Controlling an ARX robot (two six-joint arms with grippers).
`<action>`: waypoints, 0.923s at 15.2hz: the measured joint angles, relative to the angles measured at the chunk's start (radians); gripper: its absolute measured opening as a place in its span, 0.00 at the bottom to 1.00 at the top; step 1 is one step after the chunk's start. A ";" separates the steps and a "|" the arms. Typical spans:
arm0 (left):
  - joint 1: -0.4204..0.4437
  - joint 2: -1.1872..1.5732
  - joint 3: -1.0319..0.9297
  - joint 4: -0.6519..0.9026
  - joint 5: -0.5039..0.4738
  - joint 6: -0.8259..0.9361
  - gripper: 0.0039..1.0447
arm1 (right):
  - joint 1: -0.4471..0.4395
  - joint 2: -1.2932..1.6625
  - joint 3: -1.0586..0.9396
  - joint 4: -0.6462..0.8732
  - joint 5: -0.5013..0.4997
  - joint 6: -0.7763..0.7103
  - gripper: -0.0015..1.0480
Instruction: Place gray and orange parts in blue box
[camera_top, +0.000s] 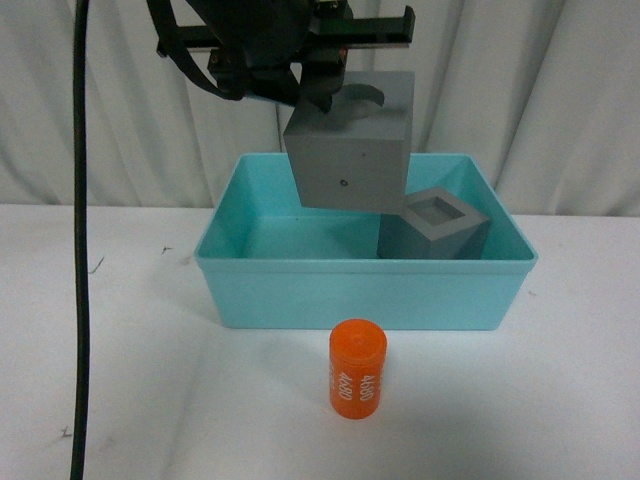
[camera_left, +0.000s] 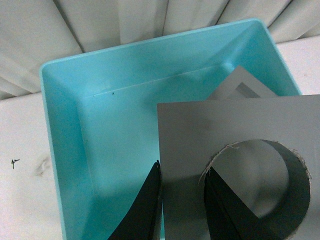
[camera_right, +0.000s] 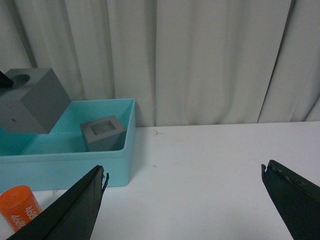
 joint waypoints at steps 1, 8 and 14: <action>0.000 0.039 0.024 0.003 -0.024 -0.011 0.18 | 0.000 0.000 0.000 0.000 0.000 0.000 0.94; 0.070 0.093 -0.051 0.071 -0.070 0.007 0.18 | 0.000 0.000 0.000 0.000 0.000 0.000 0.94; 0.108 0.085 -0.165 0.109 -0.083 0.040 0.17 | 0.000 0.000 0.000 0.000 0.000 0.000 0.94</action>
